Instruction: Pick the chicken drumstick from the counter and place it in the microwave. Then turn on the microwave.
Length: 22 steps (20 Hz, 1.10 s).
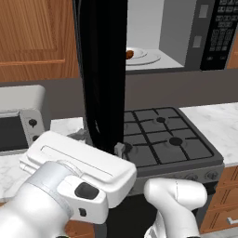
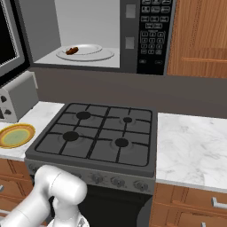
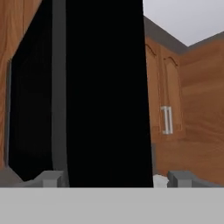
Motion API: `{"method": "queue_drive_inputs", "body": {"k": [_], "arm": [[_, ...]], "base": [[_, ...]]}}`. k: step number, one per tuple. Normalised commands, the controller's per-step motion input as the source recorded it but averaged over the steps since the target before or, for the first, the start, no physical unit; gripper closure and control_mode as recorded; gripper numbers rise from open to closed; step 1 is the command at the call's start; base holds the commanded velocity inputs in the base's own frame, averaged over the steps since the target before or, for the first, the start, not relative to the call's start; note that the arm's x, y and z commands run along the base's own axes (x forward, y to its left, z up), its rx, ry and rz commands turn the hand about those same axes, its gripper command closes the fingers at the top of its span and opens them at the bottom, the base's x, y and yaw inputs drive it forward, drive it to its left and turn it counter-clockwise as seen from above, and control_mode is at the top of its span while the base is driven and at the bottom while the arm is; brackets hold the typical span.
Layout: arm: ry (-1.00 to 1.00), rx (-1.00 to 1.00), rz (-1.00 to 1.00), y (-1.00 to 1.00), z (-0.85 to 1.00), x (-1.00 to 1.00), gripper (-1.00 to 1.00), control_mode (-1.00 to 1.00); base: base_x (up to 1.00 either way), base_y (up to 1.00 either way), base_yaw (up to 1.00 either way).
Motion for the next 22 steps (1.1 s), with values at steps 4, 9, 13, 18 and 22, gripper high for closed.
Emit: {"method": "queue_drive_inputs", "body": {"k": [4, 9, 13, 18, 22], "arm": [[0.00, 0.00, -0.06, 0.21, -0.10, 0.14, -1.00, -1.00], [-0.01, 0.00, -0.07, 0.18, -0.09, 0.15, -1.00, -1.00], [0.00, 0.00, -0.09, 0.13, -0.11, 0.24, -1.00, -1.00], [0.00, 0.00, -0.10, 0.06, -0.08, 0.33, -1.00, -1.00], [0.00, 0.00, -0.10, 0.05, -0.07, 0.27, -1.00, -1.00]], "base": [[0.00, 0.00, 0.00], [0.00, 0.00, 0.00], [0.00, 0.00, 0.00], [0.00, 0.00, 0.00], [0.00, 0.00, 0.00]]}}
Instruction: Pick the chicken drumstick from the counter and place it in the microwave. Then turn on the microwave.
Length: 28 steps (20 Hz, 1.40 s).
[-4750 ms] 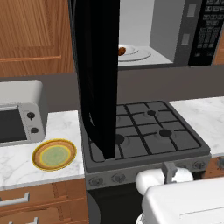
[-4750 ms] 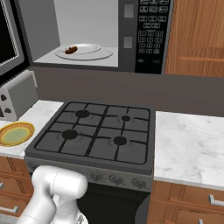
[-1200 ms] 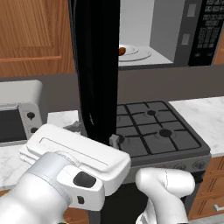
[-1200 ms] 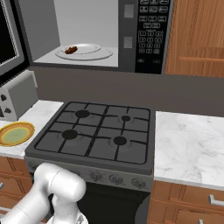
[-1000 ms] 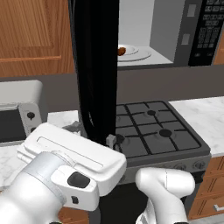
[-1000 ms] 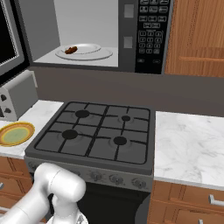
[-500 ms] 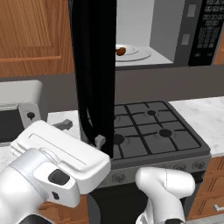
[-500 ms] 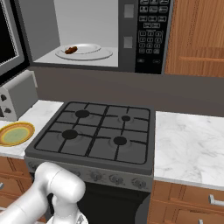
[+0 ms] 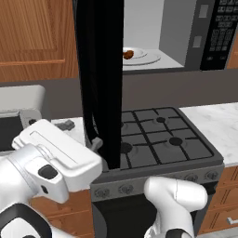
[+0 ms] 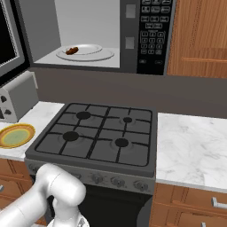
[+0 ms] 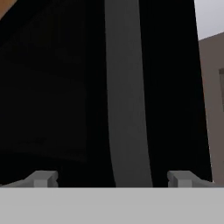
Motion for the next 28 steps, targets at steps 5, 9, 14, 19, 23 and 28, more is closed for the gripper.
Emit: {"method": "queue_drive_inputs", "body": {"k": [5, 9, 14, 19, 23, 28], "arm": [[0.00, 0.00, -0.08, 0.07, -0.06, 0.12, -1.00, -1.00], [0.00, 0.00, -0.06, 0.00, -0.02, 0.08, -1.00, -1.00], [0.00, 0.00, -0.01, -0.02, 0.00, 0.08, -1.00, -1.00], [0.00, 0.00, 0.00, -0.17, 0.00, 0.06, -1.00, -1.00], [0.00, 0.00, 0.00, -0.28, 0.00, 0.08, -1.00, -1.00], [0.00, 0.00, 0.00, -0.34, 0.00, 0.16, -1.00, -1.00]], "base": [[0.00, 0.00, 0.00], [0.00, 0.00, 0.00], [0.00, 0.00, 0.00], [0.00, 0.00, 0.00], [0.00, 0.00, 0.00], [0.00, 0.00, 0.00]]}}
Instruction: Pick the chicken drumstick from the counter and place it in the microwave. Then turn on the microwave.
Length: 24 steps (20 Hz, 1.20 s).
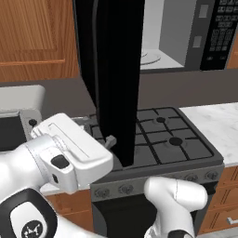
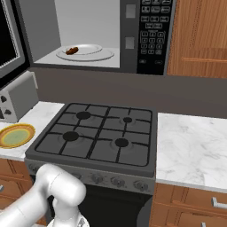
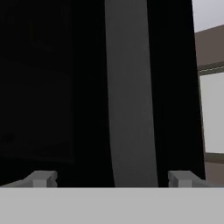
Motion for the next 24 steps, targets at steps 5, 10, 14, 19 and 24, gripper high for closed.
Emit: {"method": "queue_drive_inputs", "body": {"k": [5, 10, 14, 19, 24], "arm": [[0.00, 0.00, 0.00, -0.37, 0.00, 0.17, -1.00, -1.00], [0.00, 0.00, 0.00, -0.36, 0.00, 0.13, -1.00, -1.00], [0.00, 0.00, 0.00, -0.35, 0.00, 0.13, -1.00, -1.00], [0.00, 0.00, 0.00, -0.32, 0.00, 0.12, -1.00, -1.00], [0.00, 0.00, 0.00, -0.30, 0.00, 0.11, -1.00, -1.00]], "base": [[0.00, 0.00, 0.00], [0.00, 0.00, 0.00], [0.00, 0.00, 0.00], [0.00, 0.00, 0.00], [0.00, 0.00, 0.00]]}}
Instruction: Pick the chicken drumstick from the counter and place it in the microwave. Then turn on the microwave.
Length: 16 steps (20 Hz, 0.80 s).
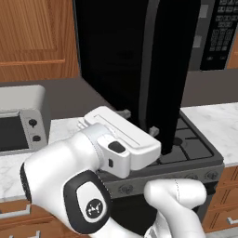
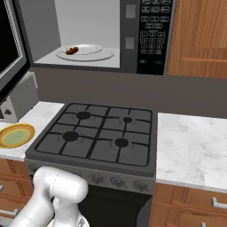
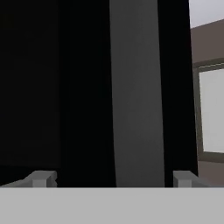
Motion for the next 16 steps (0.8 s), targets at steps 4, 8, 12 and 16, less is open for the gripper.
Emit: {"method": "queue_drive_inputs", "body": {"k": [4, 8, 12, 16], "arm": [[0.00, 0.00, 0.00, -0.31, 0.00, 0.12, -1.00, -1.00], [0.00, 0.00, 0.00, -0.35, 0.00, 0.16, -1.00, -1.00], [0.00, 0.00, 0.00, -0.38, 0.00, 0.21, -1.00, -1.00], [0.00, 0.00, 0.00, -0.38, 0.00, 0.19, -1.00, -1.00]], "base": [[0.00, 0.00, 0.00], [0.00, 0.00, 0.00], [0.00, 0.00, 0.00], [0.00, 0.00, 0.00]]}}
